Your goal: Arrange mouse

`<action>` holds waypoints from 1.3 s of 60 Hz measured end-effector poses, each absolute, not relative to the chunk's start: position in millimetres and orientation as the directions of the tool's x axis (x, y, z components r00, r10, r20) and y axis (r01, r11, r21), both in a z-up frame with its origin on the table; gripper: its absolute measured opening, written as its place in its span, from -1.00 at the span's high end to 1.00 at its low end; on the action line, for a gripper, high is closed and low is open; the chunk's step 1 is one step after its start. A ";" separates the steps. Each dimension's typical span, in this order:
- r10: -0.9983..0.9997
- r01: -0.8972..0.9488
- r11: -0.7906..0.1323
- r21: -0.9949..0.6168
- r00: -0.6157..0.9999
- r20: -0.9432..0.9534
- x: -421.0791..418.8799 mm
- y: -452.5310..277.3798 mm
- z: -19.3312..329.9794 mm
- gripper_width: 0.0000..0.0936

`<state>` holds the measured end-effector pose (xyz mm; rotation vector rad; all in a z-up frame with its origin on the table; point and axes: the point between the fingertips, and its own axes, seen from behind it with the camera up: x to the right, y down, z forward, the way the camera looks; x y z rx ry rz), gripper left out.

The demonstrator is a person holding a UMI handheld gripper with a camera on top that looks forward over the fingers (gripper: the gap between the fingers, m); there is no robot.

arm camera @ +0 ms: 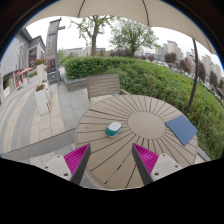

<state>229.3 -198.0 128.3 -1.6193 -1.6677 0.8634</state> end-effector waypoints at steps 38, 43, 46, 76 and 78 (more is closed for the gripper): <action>1.000 0.573 0.014 -0.819 -0.031 -0.005 55.4 -216.0 -9.3 -0.83; 1.000 0.575 0.012 -0.818 -0.025 -0.003 38.8 -212.3 -12.1 -0.85; 1.000 0.572 0.014 -0.820 -0.029 -0.003 29.4 -212.8 -11.4 -0.83; 0.992 0.590 0.062 -0.805 -0.128 -0.017 0.4 -235.3 -12.5 -0.66; 0.992 0.589 0.065 -0.806 -0.123 -0.010 1.1 -231.4 -12.5 -0.53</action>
